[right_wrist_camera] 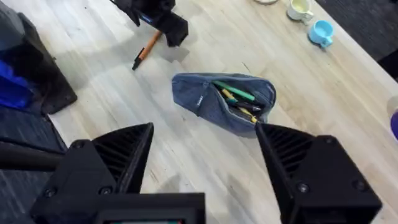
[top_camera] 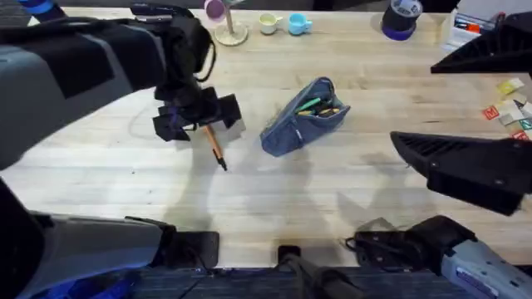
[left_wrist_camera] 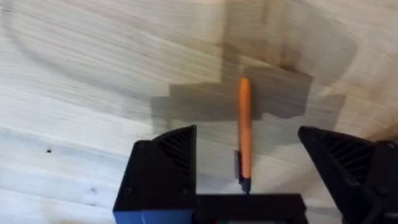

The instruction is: Unzip the bag, pick up the pens from the table one at a time and place them inside, then zip the bag closed.

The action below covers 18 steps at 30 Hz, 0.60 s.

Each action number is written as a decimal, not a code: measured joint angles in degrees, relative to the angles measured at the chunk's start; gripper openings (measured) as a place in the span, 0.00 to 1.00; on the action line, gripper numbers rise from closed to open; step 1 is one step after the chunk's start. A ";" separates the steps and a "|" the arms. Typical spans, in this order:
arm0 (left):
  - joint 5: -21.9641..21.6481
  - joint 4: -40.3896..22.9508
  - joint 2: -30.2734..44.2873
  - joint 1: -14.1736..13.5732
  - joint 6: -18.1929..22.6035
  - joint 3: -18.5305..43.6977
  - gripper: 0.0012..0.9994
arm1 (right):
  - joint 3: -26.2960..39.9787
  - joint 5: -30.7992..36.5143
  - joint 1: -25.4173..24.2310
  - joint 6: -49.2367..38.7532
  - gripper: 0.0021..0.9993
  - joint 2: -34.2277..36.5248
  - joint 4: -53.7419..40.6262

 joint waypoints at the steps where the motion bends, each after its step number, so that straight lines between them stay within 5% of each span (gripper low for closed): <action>1: 0.17 0.26 0.00 0.67 0.57 -0.03 0.99 | 0.00 0.00 0.00 -0.02 1.00 0.00 0.02; 18: 0.87 0.64 0.47 1.03 3.73 -0.05 0.99 | 0.00 0.00 0.00 -0.02 1.00 0.00 0.15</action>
